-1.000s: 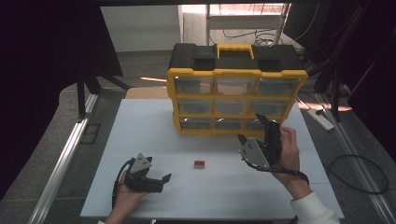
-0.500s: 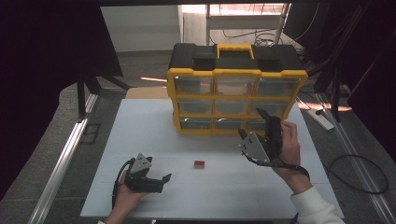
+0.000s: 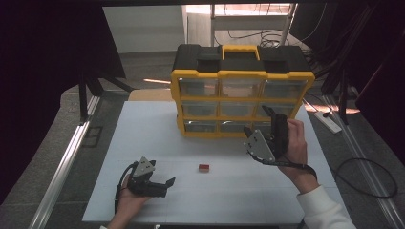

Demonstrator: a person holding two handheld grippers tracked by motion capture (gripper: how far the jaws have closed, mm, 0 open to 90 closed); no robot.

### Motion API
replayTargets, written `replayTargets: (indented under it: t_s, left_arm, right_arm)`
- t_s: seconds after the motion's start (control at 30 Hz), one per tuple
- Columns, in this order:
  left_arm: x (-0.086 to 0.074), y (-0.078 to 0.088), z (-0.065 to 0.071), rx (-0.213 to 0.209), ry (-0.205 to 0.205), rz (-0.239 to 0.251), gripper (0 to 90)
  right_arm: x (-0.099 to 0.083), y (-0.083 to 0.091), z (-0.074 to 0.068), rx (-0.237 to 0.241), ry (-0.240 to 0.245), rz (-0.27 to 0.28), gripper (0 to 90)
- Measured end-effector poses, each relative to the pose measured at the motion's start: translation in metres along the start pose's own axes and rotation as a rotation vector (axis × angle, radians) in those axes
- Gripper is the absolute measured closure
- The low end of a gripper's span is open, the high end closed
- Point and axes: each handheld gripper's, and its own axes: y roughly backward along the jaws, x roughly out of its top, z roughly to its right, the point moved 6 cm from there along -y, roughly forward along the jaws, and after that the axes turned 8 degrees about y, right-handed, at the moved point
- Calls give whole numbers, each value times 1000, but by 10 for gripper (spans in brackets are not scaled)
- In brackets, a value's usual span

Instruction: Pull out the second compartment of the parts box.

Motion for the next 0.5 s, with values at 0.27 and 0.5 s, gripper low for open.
replayTargets:
  t_s: [0.27,0.5]
  left_arm:
    - [0,0,0,2,2,2,22]
    - [0,0,0,1,3,4,21]
  right_arm:
    - [1,-4,4,-5,2,-2,130]
    - [4,-7,9,-13,9,-1,130]
